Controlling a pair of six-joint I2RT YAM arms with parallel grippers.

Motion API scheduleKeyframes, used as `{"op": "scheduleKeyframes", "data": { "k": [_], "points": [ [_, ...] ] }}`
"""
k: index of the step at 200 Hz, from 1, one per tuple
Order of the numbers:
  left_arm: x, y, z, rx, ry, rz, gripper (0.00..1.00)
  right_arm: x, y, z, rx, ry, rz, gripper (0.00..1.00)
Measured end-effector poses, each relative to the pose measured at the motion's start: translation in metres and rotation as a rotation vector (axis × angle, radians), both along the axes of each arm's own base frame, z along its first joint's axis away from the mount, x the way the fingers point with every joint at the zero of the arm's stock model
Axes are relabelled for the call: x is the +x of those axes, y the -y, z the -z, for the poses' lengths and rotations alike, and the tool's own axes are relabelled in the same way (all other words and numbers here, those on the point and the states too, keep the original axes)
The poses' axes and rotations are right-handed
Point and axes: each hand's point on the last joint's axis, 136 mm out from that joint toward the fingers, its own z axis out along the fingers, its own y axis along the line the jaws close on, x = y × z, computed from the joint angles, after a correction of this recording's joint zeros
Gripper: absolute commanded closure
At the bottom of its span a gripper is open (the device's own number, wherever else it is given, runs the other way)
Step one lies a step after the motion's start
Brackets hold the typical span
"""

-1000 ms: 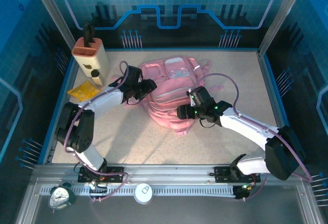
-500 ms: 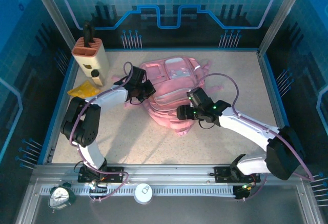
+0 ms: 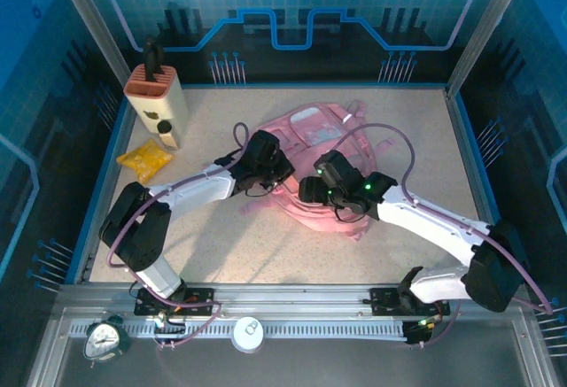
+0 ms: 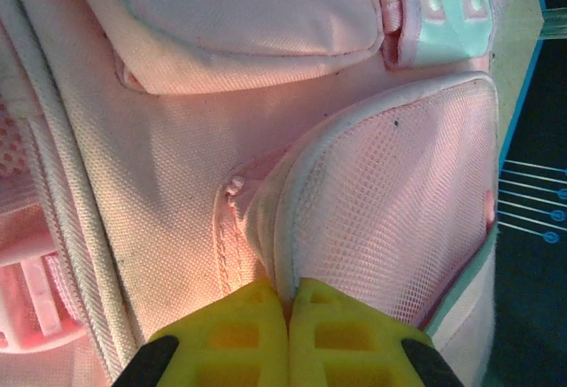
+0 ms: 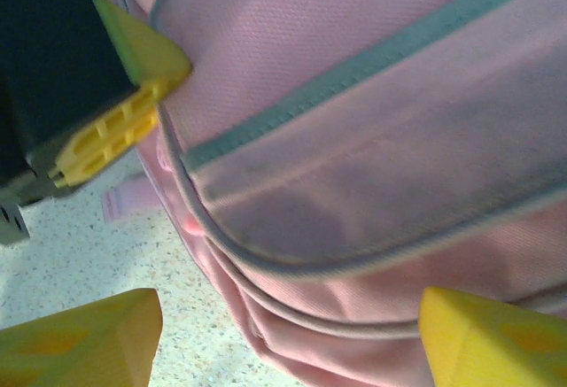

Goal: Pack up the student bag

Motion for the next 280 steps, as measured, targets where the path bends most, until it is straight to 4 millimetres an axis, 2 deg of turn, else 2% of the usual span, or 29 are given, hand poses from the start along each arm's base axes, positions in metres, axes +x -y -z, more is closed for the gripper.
{"op": "scheduleKeyframes", "data": {
  "k": [25,54,93,151,202,265,280],
  "points": [
    [-0.011,0.021,-0.005,-0.042,-0.011,-0.013,1.00,-0.019,-0.002,0.002,-0.004,0.018,0.025,0.36],
    [-0.017,0.029,-0.006,-0.057,-0.016,-0.029,1.00,-0.036,-0.007,0.014,-0.028,0.019,0.050,0.45],
    [-0.016,0.030,-0.006,-0.063,-0.021,-0.047,1.00,-0.025,-0.003,0.018,-0.026,0.041,0.160,0.55],
    [-0.016,0.030,-0.007,-0.060,-0.011,-0.053,1.00,-0.008,-0.008,0.020,0.014,0.097,0.271,0.56],
    [-0.017,0.029,-0.002,-0.061,-0.007,-0.054,1.00,-0.003,-0.005,0.037,-0.022,0.101,0.345,0.55],
    [-0.014,0.025,0.000,-0.048,0.014,-0.074,1.00,-0.002,0.002,0.045,-0.121,0.124,0.383,0.77],
    [-0.015,0.024,0.002,-0.045,0.012,-0.074,1.00,-0.005,0.006,0.046,-0.142,0.120,0.385,0.79]
  ]
}}
